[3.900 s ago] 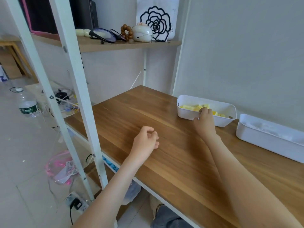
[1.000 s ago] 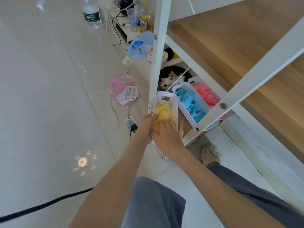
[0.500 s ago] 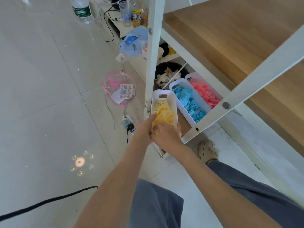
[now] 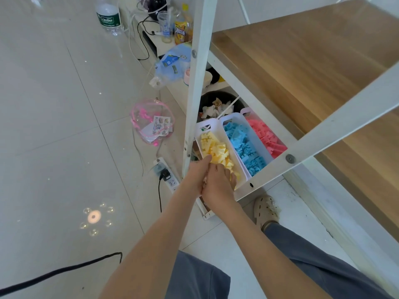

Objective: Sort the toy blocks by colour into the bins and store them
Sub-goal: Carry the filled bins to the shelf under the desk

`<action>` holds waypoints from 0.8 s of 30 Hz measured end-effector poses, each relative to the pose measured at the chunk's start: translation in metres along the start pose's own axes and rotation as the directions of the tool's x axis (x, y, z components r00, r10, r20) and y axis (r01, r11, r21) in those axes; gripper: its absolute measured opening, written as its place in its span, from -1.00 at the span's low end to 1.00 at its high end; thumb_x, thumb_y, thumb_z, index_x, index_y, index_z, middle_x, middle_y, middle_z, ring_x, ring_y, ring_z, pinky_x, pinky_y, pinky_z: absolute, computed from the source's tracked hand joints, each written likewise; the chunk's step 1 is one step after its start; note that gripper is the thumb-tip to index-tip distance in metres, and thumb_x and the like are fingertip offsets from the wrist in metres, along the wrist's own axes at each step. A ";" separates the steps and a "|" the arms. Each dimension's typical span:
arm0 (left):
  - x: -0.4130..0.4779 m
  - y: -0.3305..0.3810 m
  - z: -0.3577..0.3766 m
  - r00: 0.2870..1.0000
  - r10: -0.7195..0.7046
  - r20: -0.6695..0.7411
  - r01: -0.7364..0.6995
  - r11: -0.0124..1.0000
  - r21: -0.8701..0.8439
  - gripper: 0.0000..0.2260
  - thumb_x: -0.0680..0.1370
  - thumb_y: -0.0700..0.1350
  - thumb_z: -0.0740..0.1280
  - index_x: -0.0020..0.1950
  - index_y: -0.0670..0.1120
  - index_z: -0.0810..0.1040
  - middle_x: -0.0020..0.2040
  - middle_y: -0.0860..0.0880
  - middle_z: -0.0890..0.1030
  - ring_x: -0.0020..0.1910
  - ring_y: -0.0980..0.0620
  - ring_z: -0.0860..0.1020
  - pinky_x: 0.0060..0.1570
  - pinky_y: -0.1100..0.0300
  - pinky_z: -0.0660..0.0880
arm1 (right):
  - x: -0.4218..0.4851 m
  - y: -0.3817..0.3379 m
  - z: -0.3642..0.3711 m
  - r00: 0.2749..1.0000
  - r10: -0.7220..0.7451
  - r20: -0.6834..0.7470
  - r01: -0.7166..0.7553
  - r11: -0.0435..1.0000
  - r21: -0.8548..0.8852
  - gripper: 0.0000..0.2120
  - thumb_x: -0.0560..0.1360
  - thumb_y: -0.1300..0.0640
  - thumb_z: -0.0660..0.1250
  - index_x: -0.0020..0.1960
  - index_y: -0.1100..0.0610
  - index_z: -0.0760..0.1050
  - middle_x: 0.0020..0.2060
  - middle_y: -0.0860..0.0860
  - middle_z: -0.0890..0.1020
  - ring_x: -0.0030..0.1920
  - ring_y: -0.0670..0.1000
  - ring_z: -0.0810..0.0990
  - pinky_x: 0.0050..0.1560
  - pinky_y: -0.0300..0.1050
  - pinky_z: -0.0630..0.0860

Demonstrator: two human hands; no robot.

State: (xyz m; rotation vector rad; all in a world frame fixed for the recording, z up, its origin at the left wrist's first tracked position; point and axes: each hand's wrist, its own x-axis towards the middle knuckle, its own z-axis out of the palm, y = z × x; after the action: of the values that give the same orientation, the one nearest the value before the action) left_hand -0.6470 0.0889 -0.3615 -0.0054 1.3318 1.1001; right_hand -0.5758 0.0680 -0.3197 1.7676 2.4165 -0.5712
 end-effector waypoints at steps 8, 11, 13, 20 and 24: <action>-0.016 0.012 -0.009 0.994 0.073 -0.078 -0.054 0.975 0.216 -0.88 0.58 -0.10 0.29 -0.07 -0.15 0.52 -0.23 -0.07 0.55 -0.31 0.05 0.51 -0.28 0.22 0.50 | 0.002 -0.002 0.002 1.000 -0.012 0.020 0.007 0.977 0.213 -0.50 0.51 0.26 0.27 0.40 0.13 0.19 0.27 0.05 0.36 0.28 0.03 0.32 0.23 -0.10 0.40; -0.016 0.015 -0.005 0.980 0.181 -0.082 -0.126 0.886 0.446 -0.87 0.57 -0.08 0.28 -0.09 -0.13 0.47 -0.27 -0.06 0.55 -0.36 0.06 0.52 -0.43 0.25 0.51 | 0.004 0.002 -0.001 0.996 -0.031 0.078 0.015 0.980 0.198 -0.58 0.52 0.28 0.24 0.35 0.19 0.27 0.23 0.08 0.41 0.25 0.04 0.36 0.20 -0.10 0.44; -0.015 0.015 -0.005 0.965 0.251 -0.071 -0.158 0.780 0.605 -0.88 0.56 -0.13 0.23 -0.15 -0.13 0.44 -0.28 -0.07 0.52 -0.37 0.04 0.51 -0.46 0.27 0.48 | 0.004 0.004 -0.003 0.995 -0.049 0.087 0.037 0.991 0.132 -0.64 0.54 0.29 0.20 0.32 0.19 0.31 0.20 0.09 0.44 0.23 0.06 0.37 0.19 -0.09 0.43; -0.013 0.029 -0.002 0.936 0.351 -0.010 -0.158 0.446 0.881 -0.81 0.50 -0.18 0.18 -0.32 -0.12 0.30 -0.34 -0.04 0.38 -0.37 0.05 0.35 -0.40 0.23 0.28 | 0.000 0.001 -0.011 0.986 -0.043 0.159 0.055 0.996 -0.075 -0.74 0.57 0.27 0.11 0.26 0.20 0.33 0.13 0.12 0.54 0.15 0.14 0.50 0.10 -0.02 0.43; -0.010 0.025 0.007 0.940 0.342 0.008 -0.172 0.452 0.875 -0.80 0.55 -0.16 0.18 -0.28 -0.14 0.33 -0.32 -0.03 0.38 -0.34 0.05 0.35 -0.37 0.22 0.29 | 0.009 0.001 -0.015 0.974 0.023 0.225 0.025 0.978 -0.209 -0.61 0.55 0.25 0.17 0.36 0.20 0.21 0.23 0.08 0.47 0.25 0.10 0.45 0.19 -0.05 0.38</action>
State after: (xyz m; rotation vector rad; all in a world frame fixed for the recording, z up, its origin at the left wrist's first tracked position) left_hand -0.6561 0.0999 -0.3381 0.9266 1.9851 0.5366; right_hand -0.5755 0.0822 -0.3086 1.5272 2.2306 -0.4676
